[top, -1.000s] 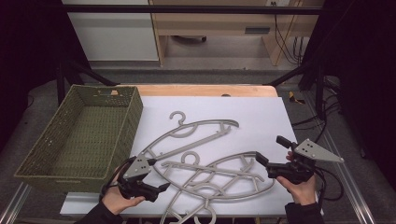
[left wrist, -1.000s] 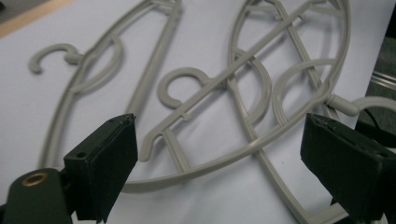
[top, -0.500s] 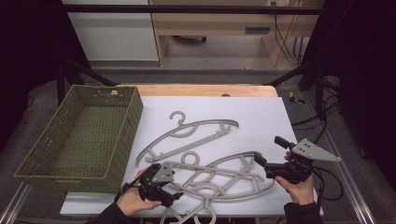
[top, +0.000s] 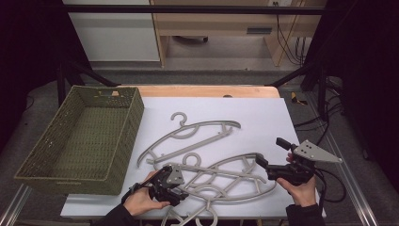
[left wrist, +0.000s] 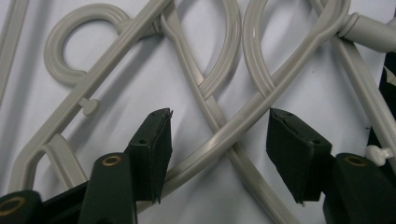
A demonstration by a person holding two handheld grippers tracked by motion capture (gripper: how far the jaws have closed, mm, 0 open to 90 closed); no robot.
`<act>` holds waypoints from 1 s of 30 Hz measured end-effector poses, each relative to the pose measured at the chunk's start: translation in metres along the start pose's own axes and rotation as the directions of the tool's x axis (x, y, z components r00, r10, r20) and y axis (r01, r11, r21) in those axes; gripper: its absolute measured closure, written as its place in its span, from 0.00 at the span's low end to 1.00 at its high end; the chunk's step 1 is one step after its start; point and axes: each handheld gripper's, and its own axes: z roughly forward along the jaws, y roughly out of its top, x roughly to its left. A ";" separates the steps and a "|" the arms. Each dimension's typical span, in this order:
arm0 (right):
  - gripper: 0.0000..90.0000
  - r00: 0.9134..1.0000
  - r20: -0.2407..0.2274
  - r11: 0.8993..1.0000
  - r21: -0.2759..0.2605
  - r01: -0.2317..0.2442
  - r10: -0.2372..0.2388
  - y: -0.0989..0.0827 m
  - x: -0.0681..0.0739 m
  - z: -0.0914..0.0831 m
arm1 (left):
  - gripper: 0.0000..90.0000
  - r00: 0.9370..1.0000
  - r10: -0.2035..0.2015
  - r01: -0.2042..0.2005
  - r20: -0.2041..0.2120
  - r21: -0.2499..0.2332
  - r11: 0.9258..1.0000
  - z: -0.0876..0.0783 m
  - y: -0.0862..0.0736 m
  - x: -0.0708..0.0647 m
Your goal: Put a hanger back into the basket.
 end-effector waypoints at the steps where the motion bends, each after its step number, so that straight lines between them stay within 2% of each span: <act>1: 0.04 1.000 0.000 1.000 0.000 0.000 0.000 0.000 0.000 0.000 | 0.47 1.000 0.003 -0.003 -0.002 0.011 1.000 0.001 0.000 0.000; 10: 0.04 1.000 -0.001 1.000 0.003 0.000 0.000 0.000 0.000 0.001 | 0.57 1.000 0.000 0.000 0.001 0.039 0.999 0.003 0.001 -0.002; 15: 0.04 1.000 0.000 1.000 0.004 0.001 -0.001 0.000 0.000 0.001 | 0.63 1.000 -0.002 0.000 0.029 0.060 0.998 0.002 0.004 -0.004; 18: 0.04 1.000 0.001 1.000 0.004 0.001 -0.001 -0.001 -0.001 0.001 | 0.66 1.000 0.010 -0.012 0.021 0.066 0.998 0.001 0.005 -0.007; 25: 0.04 1.000 -0.001 1.000 0.005 0.001 -0.001 -0.001 -0.001 0.001 | 0.75 1.000 0.006 -0.007 0.014 0.083 0.997 -0.003 0.006 -0.007; 30: 0.04 1.000 -0.001 1.000 0.004 0.003 -0.003 -0.001 -0.001 0.001 | 0.76 1.000 0.003 -0.004 0.014 0.093 0.996 -0.004 0.007 -0.008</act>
